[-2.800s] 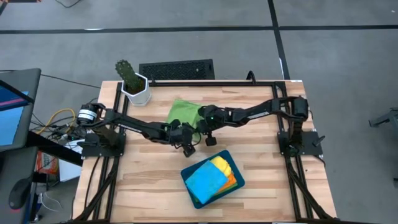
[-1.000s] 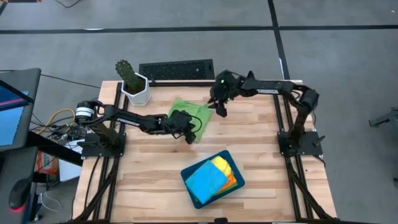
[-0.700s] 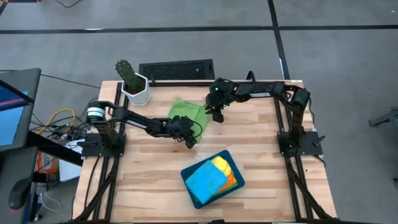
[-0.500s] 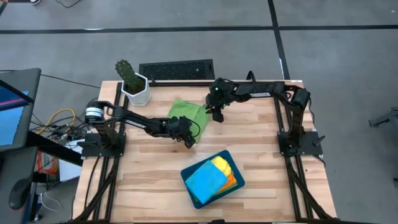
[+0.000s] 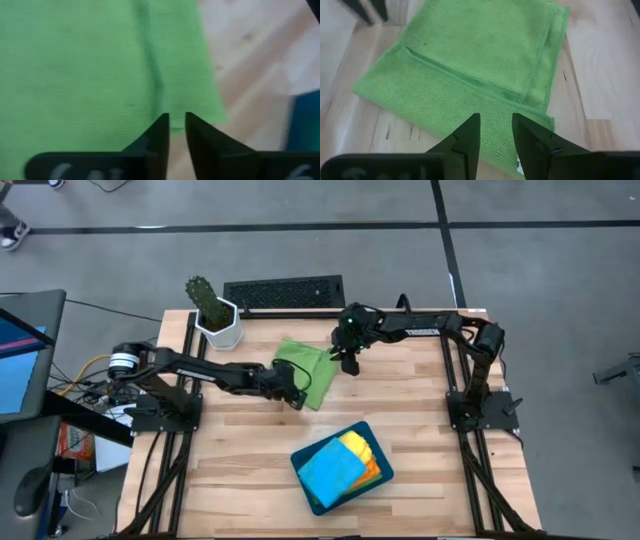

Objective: Fold microfiber towels
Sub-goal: Fold the green microfiber towel

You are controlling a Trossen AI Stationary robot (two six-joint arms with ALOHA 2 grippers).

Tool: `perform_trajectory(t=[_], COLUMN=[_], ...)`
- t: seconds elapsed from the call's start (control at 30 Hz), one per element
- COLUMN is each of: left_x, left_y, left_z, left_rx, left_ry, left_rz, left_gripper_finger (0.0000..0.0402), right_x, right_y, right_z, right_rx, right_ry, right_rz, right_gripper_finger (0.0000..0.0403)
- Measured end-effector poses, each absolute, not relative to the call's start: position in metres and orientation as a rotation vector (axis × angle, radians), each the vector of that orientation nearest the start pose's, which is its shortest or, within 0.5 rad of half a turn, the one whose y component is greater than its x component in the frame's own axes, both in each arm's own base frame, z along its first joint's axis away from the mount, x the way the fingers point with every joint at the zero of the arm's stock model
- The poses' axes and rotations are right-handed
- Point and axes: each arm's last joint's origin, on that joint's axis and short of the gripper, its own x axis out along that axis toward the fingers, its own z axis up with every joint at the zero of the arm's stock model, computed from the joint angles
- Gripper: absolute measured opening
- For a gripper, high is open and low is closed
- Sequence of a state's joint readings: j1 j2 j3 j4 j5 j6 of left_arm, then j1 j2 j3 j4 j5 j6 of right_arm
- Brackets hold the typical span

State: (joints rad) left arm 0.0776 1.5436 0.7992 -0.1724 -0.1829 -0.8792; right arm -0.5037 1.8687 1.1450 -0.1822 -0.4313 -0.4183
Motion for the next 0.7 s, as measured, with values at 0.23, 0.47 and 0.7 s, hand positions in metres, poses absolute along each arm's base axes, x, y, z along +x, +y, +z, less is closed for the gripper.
perform_trajectory(t=[0.23, 0.47, 0.7], left_x=[0.294, 0.302, 0.306], left_y=[0.027, 0.027, 0.027], left_z=[0.163, 0.149, 0.133], left_rx=[-0.865, -0.903, -0.918], left_ry=[0.741, 0.759, 0.791], left_rz=[0.627, 0.613, 0.634], left_gripper_finger=[0.0158, 0.0205, 0.0188], right_x=[0.339, 0.339, 0.339], right_y=[-0.170, -0.170, -0.170], right_z=[0.165, 0.165, 0.165], right_rx=[0.021, 0.039, 0.041], right_ry=[0.794, 0.793, 0.792], right_rz=[0.108, 0.107, 0.109], right_gripper_finger=[0.0138, 0.0137, 0.0135])
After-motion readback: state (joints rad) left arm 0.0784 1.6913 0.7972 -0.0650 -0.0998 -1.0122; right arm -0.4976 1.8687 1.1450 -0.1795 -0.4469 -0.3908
